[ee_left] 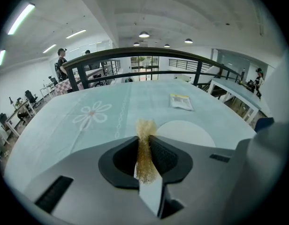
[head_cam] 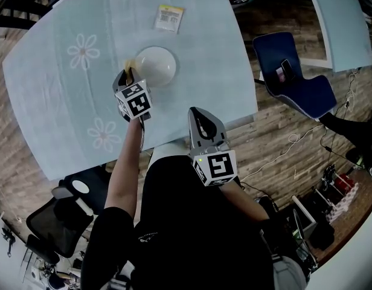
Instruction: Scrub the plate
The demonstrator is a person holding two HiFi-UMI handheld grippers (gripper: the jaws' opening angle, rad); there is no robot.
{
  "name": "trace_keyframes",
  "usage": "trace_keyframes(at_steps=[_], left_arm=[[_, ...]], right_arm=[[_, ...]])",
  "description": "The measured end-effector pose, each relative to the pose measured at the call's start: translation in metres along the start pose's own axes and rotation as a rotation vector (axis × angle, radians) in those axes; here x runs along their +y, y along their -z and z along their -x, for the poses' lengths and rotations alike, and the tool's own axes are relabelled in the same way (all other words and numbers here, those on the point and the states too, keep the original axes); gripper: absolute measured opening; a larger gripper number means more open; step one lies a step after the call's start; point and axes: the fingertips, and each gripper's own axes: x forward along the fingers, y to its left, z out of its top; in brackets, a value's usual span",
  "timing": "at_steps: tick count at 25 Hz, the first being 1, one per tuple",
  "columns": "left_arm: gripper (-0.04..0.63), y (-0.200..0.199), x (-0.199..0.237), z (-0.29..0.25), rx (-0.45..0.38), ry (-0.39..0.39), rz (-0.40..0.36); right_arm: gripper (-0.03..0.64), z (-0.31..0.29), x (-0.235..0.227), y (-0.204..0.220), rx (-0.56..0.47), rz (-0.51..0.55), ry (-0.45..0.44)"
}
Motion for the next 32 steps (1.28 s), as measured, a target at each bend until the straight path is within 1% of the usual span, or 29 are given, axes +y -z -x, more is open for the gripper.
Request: trace_keyframes(at_steps=[3, 6, 11, 14, 17, 20, 25, 28, 32], left_arm=[[0.071, 0.002, 0.001, 0.007, -0.012, 0.002, 0.019], [0.071, 0.005, -0.007, 0.014, -0.019, 0.02, 0.031], [0.071, 0.009, -0.031, 0.023, -0.007, 0.07, 0.054], [0.071, 0.009, -0.046, 0.025, 0.0, 0.096, 0.054], [0.071, 0.01, -0.065, 0.026, 0.009, 0.141, 0.063], [0.071, 0.01, -0.086, 0.025, 0.014, 0.189, 0.057], [0.07, 0.015, -0.109, 0.02, 0.041, 0.234, 0.061], [0.07, 0.017, -0.117, 0.017, 0.05, 0.252, 0.047], [0.07, 0.018, -0.121, 0.013, 0.056, 0.253, 0.043]], right_arm=[[0.009, 0.001, 0.003, 0.001, 0.001, -0.001, -0.009], [0.008, 0.002, 0.003, 0.005, 0.005, -0.002, -0.016], [0.009, 0.005, 0.004, 0.008, 0.007, -0.006, -0.015], [0.008, 0.007, 0.0, 0.007, 0.002, -0.015, -0.002], [0.008, 0.009, -0.006, 0.006, -0.003, -0.022, 0.011], [0.008, 0.011, -0.011, 0.006, -0.003, -0.027, 0.022], [0.008, 0.014, -0.02, 0.007, 0.001, -0.038, 0.045], [0.008, 0.016, -0.027, 0.009, 0.004, -0.05, 0.065], [0.009, 0.016, -0.034, 0.01, 0.007, -0.06, 0.076]])
